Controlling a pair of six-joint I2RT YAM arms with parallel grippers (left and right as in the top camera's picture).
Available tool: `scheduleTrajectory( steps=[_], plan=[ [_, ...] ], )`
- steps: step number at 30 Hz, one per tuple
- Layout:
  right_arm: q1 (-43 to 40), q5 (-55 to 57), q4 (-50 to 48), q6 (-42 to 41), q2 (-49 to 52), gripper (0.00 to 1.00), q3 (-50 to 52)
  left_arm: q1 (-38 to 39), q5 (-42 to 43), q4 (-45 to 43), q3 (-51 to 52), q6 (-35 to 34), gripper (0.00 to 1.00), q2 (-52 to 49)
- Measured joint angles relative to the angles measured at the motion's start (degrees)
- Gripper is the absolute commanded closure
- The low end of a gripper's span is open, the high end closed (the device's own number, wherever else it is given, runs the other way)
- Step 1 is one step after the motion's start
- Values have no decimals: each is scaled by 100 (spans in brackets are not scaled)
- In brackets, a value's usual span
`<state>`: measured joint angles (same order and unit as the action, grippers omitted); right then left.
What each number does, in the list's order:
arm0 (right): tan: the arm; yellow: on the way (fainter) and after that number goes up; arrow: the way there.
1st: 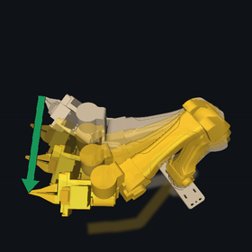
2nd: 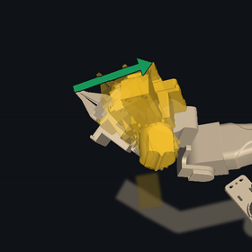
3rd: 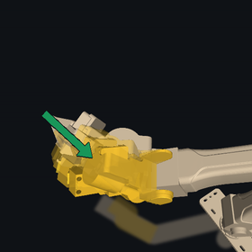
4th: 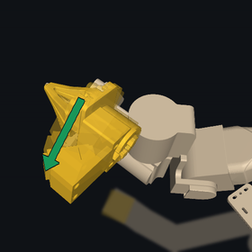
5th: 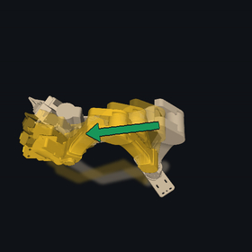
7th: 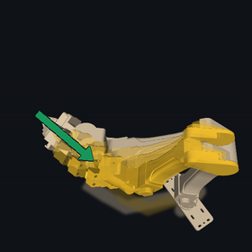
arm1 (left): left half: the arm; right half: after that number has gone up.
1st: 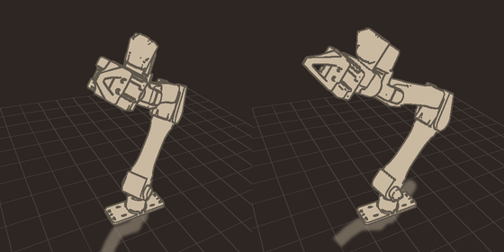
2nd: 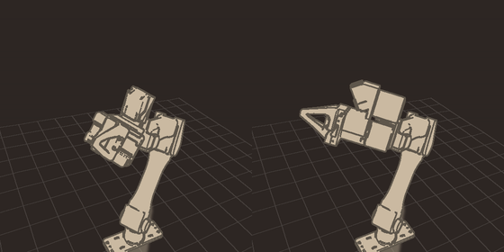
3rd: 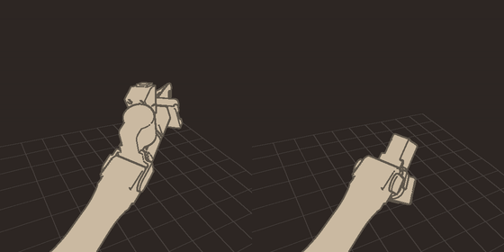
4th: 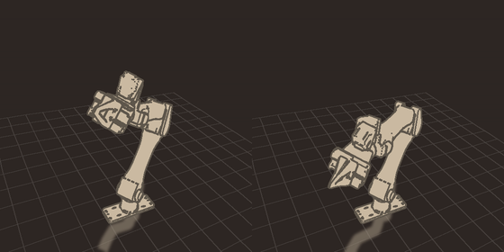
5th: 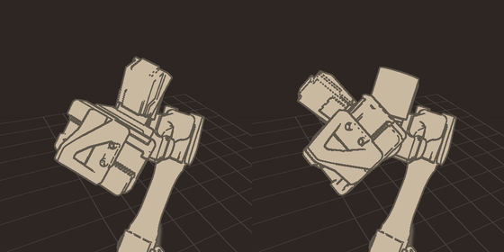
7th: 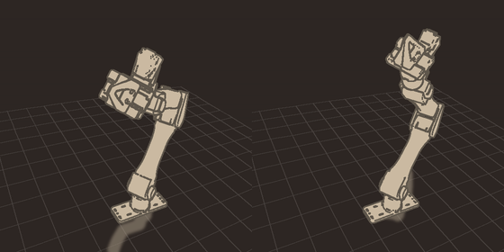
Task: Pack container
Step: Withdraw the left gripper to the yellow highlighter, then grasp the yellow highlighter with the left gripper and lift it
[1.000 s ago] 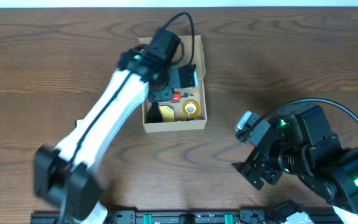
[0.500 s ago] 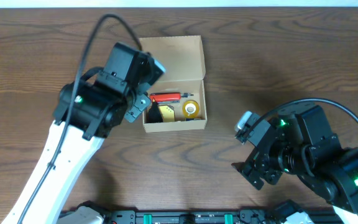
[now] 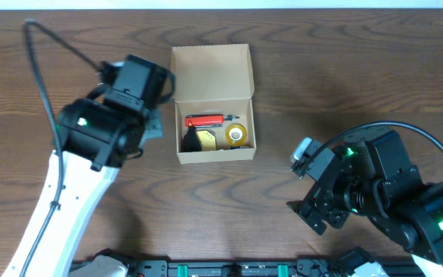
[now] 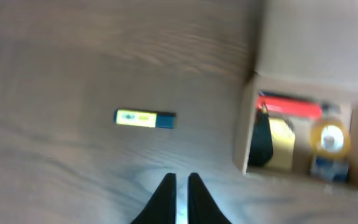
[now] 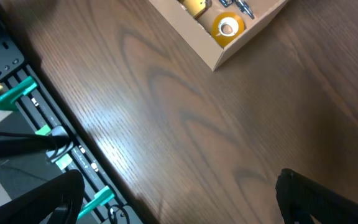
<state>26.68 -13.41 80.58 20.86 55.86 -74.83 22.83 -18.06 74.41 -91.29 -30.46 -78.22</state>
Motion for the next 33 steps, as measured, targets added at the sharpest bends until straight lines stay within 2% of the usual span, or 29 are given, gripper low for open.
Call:
scheduleTrajectory(
  steps=[1, 3, 7, 12, 20, 24, 28, 33],
  plan=[
    [0, -2, 0, 0, 0, 1, 0, -142, 11, -17, 0, -164, 86, 0],
    [0, -2, -2, 0, 0, 1, 0, -496, 155, -144, 22, -448, 72, 0],
    [0, -2, -2, -2, 0, 1, 0, -1189, 605, -597, 393, -741, 62, 0],
    [0, -2, -2, 0, 0, 1, 0, -1768, 1099, -1123, 1338, -1202, 61, -7],
    [0, 2, 2, 0, 0, 1, 0, -1963, 1235, -2116, 2846, -2597, 42, -11],
    [0, 0, 0, -2, 0, 1, 0, -2000, 1226, -2487, 3362, -3237, 36, -11],
    [0, 2, 2, -2, 0, 1, 0, -2135, 1169, -2916, 3786, -3897, 35, -11],
    [0, 0, 0, -2, 0, 1, 0, -2256, 1152, -3202, 3971, -4286, 32, -131]
  ],
)
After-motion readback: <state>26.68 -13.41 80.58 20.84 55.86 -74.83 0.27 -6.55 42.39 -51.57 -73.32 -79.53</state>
